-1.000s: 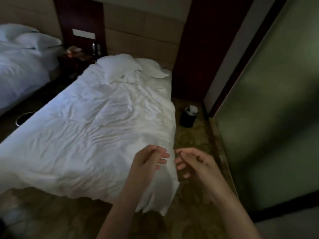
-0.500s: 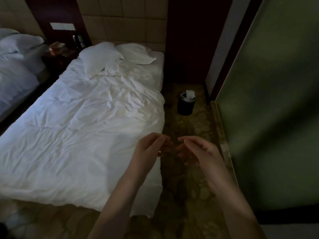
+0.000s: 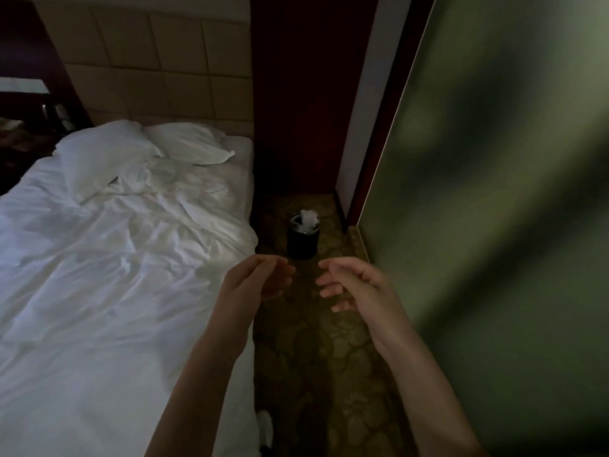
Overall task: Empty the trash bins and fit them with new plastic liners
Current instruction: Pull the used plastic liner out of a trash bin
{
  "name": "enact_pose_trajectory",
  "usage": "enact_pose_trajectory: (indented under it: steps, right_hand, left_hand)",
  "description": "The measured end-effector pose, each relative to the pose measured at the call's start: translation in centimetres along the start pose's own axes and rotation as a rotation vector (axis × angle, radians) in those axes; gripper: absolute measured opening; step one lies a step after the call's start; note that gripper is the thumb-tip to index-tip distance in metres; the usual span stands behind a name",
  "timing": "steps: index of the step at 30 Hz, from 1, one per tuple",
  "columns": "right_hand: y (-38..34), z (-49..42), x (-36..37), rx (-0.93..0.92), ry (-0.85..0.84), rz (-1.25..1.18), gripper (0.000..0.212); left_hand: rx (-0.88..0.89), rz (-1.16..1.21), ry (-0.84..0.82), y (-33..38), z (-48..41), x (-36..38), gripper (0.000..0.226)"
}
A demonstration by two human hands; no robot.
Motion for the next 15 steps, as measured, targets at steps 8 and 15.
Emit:
enact_pose_trajectory:
  steps: [8,15]
  right_hand:
    - [-1.2,-15.7,3.4,0.064,0.044,0.03,0.017]
    - [-2.3,-26.1,7.1,0.113,0.1,0.01,0.018]
  left_hand:
    - [-0.134,0.068,-0.034,-0.1,-17.1,-0.3,0.031]
    - [-0.156,0.071,-0.015,1.5,-27.7,-1.6,0.032]
Point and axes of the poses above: each hand's wrist, its own z-axis away from the middle knuckle, its own x-axis out of the palm, y = z × x, the point moved 5 cm from there along -z, towards the middle knuckle, and after that the axes turned 4 degrees about y, right-handed, at the moved point
